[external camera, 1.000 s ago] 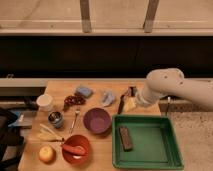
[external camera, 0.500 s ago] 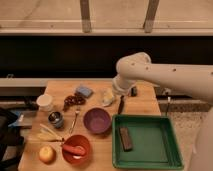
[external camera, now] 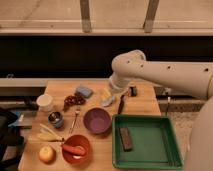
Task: Wipe purple bowl with sponge
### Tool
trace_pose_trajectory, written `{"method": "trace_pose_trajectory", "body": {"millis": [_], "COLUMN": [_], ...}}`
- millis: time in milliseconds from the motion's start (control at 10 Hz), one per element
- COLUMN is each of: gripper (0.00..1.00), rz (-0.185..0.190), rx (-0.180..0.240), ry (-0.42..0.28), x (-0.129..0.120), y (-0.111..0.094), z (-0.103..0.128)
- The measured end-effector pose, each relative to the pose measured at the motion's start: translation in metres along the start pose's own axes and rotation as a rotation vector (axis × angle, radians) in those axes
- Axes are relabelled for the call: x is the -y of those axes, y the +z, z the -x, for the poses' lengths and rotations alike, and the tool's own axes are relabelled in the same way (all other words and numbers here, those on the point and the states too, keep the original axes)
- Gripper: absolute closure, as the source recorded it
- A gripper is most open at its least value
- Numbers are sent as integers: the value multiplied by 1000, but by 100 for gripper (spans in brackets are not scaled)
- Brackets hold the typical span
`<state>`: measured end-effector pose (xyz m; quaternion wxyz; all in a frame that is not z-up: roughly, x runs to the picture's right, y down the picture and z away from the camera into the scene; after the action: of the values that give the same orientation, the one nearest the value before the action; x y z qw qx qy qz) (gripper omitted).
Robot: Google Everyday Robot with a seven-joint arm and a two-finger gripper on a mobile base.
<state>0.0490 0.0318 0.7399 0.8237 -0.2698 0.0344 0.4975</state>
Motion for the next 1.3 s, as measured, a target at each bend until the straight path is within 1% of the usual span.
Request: {"method": "trace_pose_trajectory", "body": {"millis": [100,200,400,500,600,700,800,900,1000,1100,1300], "gripper": [30,30,30,30,30,30,30,30,30,30,30], "rz": [-7,-11,-5,-1,9,25,42,57,77,94,106], "rx": [2,6,14,19,22,27,24,19,13,21,30], "ry": [-6,-12,-59,-99,-133,-183,-223,-261,-314,-358,-382], "x": [3,5,-6,-16,-26,-39,-47,-51,-55,-56,-56], "y": [3,9,23,34,44,57,69,79,89,96,100], "z": [1,6,31,51,68,91,106,116,127,142,152]}}
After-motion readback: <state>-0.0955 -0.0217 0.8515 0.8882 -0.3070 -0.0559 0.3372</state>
